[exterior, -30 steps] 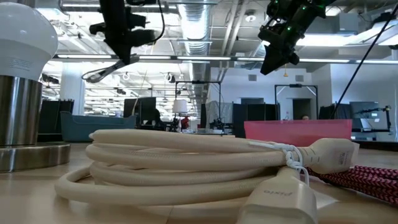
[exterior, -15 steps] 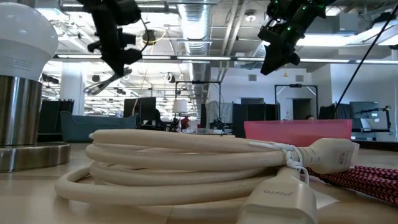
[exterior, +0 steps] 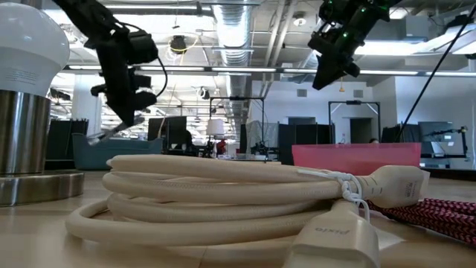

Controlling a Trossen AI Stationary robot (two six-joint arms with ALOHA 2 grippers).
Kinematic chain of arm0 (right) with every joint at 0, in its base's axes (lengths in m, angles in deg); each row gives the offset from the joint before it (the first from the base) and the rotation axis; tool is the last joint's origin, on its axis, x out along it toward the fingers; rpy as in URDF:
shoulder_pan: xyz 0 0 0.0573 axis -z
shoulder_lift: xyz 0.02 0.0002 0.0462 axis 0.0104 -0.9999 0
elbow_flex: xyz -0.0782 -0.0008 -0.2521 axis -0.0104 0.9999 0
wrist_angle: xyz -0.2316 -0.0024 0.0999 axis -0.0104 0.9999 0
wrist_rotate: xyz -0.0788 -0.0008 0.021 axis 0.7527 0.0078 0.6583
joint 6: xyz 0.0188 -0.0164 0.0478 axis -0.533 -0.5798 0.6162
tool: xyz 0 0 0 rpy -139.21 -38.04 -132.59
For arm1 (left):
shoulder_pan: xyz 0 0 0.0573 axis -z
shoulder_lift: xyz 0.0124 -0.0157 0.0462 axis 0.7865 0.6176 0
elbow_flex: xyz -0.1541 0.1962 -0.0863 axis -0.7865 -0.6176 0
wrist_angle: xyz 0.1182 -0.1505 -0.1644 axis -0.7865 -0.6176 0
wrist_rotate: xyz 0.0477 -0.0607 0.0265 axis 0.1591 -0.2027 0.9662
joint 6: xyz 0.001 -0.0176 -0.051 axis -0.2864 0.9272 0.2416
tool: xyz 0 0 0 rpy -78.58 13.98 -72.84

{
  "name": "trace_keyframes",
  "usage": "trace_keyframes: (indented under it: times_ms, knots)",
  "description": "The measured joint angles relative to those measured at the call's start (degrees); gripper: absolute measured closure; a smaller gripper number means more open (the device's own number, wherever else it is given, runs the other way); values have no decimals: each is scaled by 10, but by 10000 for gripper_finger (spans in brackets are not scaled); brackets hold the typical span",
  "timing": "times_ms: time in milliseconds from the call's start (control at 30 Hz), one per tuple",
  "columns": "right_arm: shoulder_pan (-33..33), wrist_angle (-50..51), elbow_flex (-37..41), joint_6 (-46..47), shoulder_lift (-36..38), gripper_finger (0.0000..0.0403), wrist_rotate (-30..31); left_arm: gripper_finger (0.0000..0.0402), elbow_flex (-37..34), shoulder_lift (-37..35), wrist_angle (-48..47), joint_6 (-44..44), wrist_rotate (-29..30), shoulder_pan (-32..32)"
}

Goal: Pick & Place USB Port
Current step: Put the white black charger cable into blue bin, then put the white charger cable into pink bin

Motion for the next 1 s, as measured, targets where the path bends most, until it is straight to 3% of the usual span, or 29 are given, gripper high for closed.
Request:
trace_keyframes:
  times_ms: [333,600,767,1000]
  knots:
    - [0,0,0,0,0,334,0,384,-44,0,39,17,-7,0]
    - [0,0,0,0,0,334,-1,328,-44,0,46,17,-7,1]
    - [0,0,0,-1,0,334,-1,314,-42,0,44,45,-7,8]
    - [0,0,0,-11,0,334,-1,320,12,0,44,44,-81,23]
